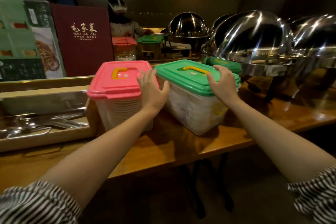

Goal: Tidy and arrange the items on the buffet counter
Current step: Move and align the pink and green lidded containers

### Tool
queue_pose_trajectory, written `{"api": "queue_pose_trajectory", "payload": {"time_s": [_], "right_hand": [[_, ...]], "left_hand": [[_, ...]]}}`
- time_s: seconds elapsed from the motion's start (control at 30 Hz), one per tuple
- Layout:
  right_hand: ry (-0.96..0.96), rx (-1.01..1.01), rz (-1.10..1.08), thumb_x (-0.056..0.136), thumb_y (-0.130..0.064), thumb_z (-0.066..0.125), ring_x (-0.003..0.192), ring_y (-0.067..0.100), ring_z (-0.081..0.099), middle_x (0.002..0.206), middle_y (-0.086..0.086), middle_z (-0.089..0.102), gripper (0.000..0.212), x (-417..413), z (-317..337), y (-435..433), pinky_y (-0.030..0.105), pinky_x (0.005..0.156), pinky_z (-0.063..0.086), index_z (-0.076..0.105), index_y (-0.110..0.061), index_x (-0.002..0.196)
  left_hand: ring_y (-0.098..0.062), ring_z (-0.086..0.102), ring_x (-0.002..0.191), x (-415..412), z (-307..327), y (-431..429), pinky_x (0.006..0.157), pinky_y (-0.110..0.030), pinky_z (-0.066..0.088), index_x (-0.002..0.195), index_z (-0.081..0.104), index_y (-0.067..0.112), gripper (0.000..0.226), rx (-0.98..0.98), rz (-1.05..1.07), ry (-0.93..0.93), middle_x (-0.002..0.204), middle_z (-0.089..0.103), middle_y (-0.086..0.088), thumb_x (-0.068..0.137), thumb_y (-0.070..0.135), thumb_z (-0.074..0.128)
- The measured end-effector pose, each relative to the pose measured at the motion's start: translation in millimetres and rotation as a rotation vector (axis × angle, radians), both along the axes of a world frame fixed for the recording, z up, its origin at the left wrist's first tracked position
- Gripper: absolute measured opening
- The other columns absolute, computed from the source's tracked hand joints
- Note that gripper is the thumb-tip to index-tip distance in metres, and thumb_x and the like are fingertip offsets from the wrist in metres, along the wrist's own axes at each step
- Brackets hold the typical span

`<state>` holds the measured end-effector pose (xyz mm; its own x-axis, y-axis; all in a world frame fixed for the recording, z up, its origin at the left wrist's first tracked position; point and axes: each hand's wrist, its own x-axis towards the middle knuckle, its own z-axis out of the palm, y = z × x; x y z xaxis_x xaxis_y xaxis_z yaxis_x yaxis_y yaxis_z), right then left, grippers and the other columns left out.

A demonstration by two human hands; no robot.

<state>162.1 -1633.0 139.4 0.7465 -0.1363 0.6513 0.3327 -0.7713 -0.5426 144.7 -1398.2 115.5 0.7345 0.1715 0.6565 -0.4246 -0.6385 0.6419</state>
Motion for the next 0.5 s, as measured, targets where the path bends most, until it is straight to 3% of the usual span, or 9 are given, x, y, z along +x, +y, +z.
{"api": "queue_pose_trajectory", "payload": {"time_s": [0.17, 0.33, 0.5], "right_hand": [[0.103, -0.047, 0.012, 0.093, -0.046, 0.049, 0.128, 0.031, 0.049, 0.134, 0.014, 0.058, 0.057, 33, -13, -90, 0.044, 0.109, 0.035, 0.056, -0.006, 0.132], [0.18, -0.106, 0.233, 0.09, -0.071, 0.03, 0.141, 0.028, 0.034, 0.147, 0.013, 0.046, 0.075, 60, -27, -134, 0.05, 0.116, 0.025, 0.051, -0.018, 0.138], [0.168, -0.255, 0.463, 0.08, -0.08, 0.043, 0.15, 0.027, 0.01, 0.161, 0.008, 0.019, 0.082, 66, -48, -150, 0.047, 0.115, 0.014, 0.038, -0.031, 0.145]], "left_hand": [[-0.028, 0.024, 0.146, 11, -13, -82, 0.122, -0.044, 0.007, 0.141, 0.046, 0.005, 0.066, 0.041, -0.016, -0.006, 0.151, 0.04, -0.015, 0.089, 0.046, 0.056], [-0.022, 0.025, 0.146, 14, -25, -154, 0.119, -0.056, 0.013, 0.144, 0.043, 0.018, 0.082, 0.1, 0.002, -0.023, 0.153, 0.04, -0.002, 0.083, 0.073, 0.044], [-0.028, 0.025, 0.146, 18, -30, -171, 0.113, -0.068, 0.01, 0.135, 0.053, 0.032, 0.083, 0.351, 0.193, -0.114, 0.149, 0.046, 0.003, 0.071, 0.084, 0.051]]}}
